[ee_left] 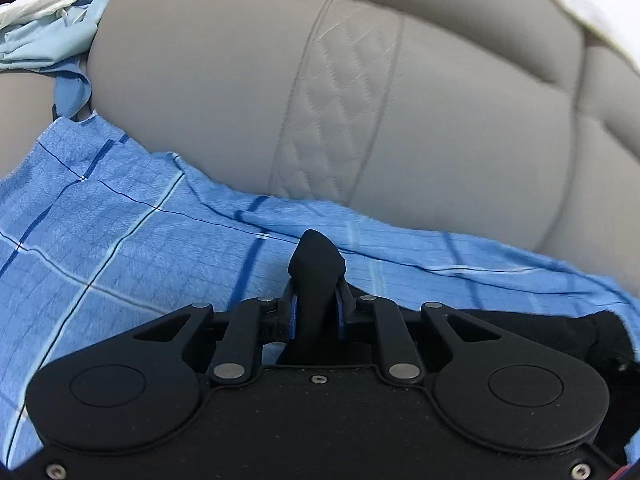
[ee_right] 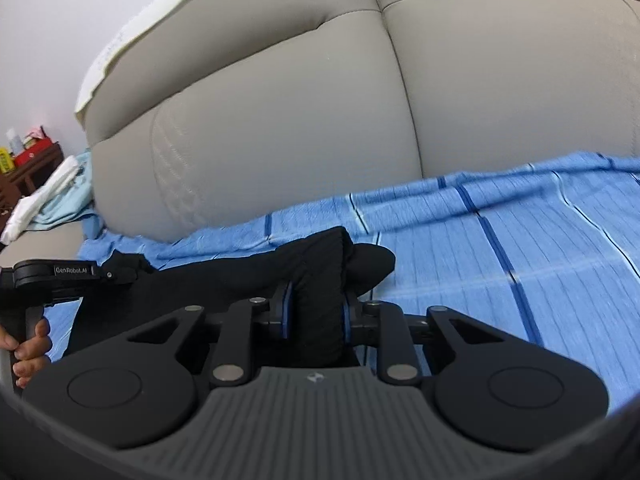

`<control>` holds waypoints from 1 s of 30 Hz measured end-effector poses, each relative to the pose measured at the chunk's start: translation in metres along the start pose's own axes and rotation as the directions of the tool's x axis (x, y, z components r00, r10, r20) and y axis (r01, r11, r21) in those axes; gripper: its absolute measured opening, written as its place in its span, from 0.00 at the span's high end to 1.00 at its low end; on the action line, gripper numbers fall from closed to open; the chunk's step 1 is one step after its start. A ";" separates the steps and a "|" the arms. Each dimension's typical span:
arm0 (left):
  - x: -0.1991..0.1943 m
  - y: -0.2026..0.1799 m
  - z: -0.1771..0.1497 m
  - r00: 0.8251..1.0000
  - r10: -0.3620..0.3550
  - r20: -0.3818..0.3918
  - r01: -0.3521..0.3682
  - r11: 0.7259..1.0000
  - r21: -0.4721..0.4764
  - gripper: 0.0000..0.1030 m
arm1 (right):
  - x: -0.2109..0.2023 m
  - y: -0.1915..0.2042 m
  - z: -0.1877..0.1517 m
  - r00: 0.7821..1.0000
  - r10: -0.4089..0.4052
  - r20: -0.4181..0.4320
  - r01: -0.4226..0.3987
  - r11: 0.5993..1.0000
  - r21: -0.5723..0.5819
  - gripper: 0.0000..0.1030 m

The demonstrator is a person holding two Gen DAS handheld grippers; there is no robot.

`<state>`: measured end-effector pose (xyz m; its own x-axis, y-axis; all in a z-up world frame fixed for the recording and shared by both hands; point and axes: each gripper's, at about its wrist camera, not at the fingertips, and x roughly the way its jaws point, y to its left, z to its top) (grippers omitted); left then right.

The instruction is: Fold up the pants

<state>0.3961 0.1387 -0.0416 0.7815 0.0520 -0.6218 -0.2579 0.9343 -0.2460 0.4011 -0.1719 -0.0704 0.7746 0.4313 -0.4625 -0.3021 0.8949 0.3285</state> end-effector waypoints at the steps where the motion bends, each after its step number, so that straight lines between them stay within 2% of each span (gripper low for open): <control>1: 0.008 -0.001 0.000 1.000 0.023 -0.006 -0.023 1.000 0.010 0.82 | 0.008 0.001 0.003 1.000 -0.010 -0.004 0.010 1.000 -0.003 0.73; 3: 0.016 -0.002 -0.004 0.998 0.056 -0.011 -0.055 0.998 0.033 0.79 | 0.020 0.003 0.004 0.999 -0.026 -0.020 0.026 1.000 -0.010 0.73; 6: 0.016 -0.005 -0.007 0.997 0.073 -0.006 -0.073 0.995 0.062 0.74 | 0.029 0.007 0.001 0.997 -0.068 -0.037 0.067 0.997 -0.048 0.66; 8: 0.010 -0.010 -0.008 0.994 0.105 -0.009 -0.104 0.989 0.102 0.66 | 0.024 0.012 -0.001 0.994 -0.104 -0.037 0.101 0.993 -0.066 0.49; 9: 0.004 -0.013 -0.009 0.993 0.116 -0.001 -0.115 0.986 0.124 0.60 | 0.021 0.013 -0.002 0.993 -0.116 -0.037 0.113 0.991 -0.072 0.36; 10: -0.002 -0.014 -0.011 0.994 0.113 -0.001 -0.112 0.985 0.134 0.50 | 0.016 0.014 -0.003 0.992 -0.123 -0.035 0.120 0.990 -0.079 0.32; 14: -0.037 -0.016 -0.027 0.998 0.067 0.004 -0.067 0.986 0.153 0.34 | -0.015 0.022 -0.009 0.992 -0.120 -0.026 0.116 0.986 -0.121 0.26; 16: -0.059 -0.017 -0.039 0.998 0.062 0.022 -0.065 0.982 0.179 0.20 | -0.035 0.030 -0.017 0.992 -0.129 -0.014 0.125 0.979 -0.160 0.19; 17: -0.070 -0.018 -0.046 0.998 0.061 0.033 -0.066 0.979 0.191 0.18 | -0.045 0.035 -0.021 0.990 -0.138 -0.006 0.134 0.975 -0.175 0.18; 20: -0.105 -0.022 -0.069 0.997 0.053 0.048 -0.063 0.973 0.224 0.14 | -0.072 0.051 -0.040 0.985 -0.175 0.010 0.173 0.960 -0.219 0.16; 22: -0.124 -0.021 -0.083 0.998 0.048 0.050 -0.058 0.974 0.220 0.07 | -0.088 0.060 -0.054 0.980 -0.200 0.024 0.200 0.952 -0.231 0.14; 24: -0.139 -0.020 -0.099 0.998 0.030 0.050 -0.041 0.975 0.219 0.05 | -0.101 0.067 -0.069 0.978 -0.204 0.044 0.208 0.951 -0.230 0.11; 30: -0.155 -0.015 -0.139 1.000 0.000 0.002 -0.001 0.979 0.205 0.02 | -0.112 0.076 -0.109 0.972 -0.229 0.047 0.234 0.955 -0.184 0.09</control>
<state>0.1999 0.0675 -0.0454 0.7826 0.0530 -0.6203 -0.1365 0.9867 -0.0879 0.2309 -0.1398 -0.0833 0.8485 0.2087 -0.4863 -0.2095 0.9764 0.0534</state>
